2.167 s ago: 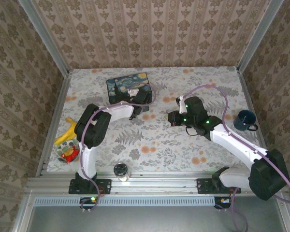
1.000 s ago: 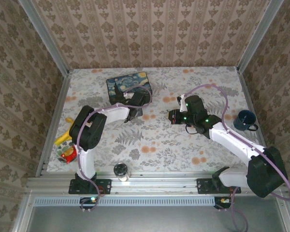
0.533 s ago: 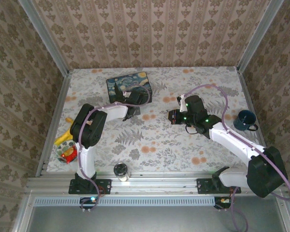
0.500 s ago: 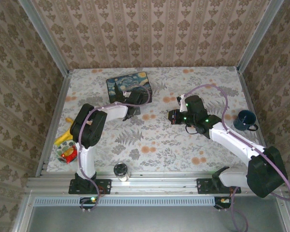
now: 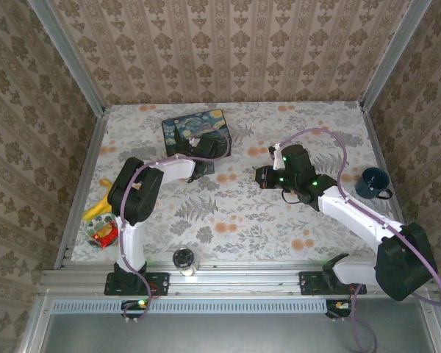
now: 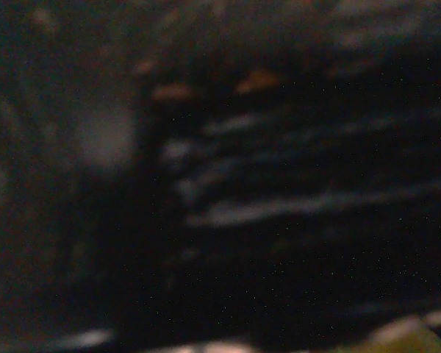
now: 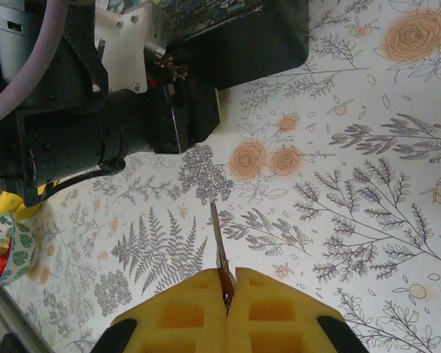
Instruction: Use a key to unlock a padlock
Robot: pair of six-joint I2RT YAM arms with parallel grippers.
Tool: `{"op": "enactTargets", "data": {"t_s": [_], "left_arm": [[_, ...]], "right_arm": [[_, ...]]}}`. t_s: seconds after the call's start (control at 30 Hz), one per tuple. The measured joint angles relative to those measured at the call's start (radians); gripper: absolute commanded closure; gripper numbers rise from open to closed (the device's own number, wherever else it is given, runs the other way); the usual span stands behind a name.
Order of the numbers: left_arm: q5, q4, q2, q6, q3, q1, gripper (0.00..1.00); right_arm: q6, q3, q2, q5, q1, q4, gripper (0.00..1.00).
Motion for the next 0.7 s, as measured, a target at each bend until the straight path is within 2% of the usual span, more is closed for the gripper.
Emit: {"op": "enactTargets", "data": {"t_s": [0.33,0.7], "left_arm": [[0.031,0.005,0.009,0.063,0.021,0.000,0.93],[0.064,0.002,0.006,0.063,0.024,-0.026,1.00]], "right_arm": [[0.012,0.000,0.000,0.000,0.000,0.001,1.00],[0.016,-0.010,0.000,0.016,0.000,-0.003,1.00]]}}
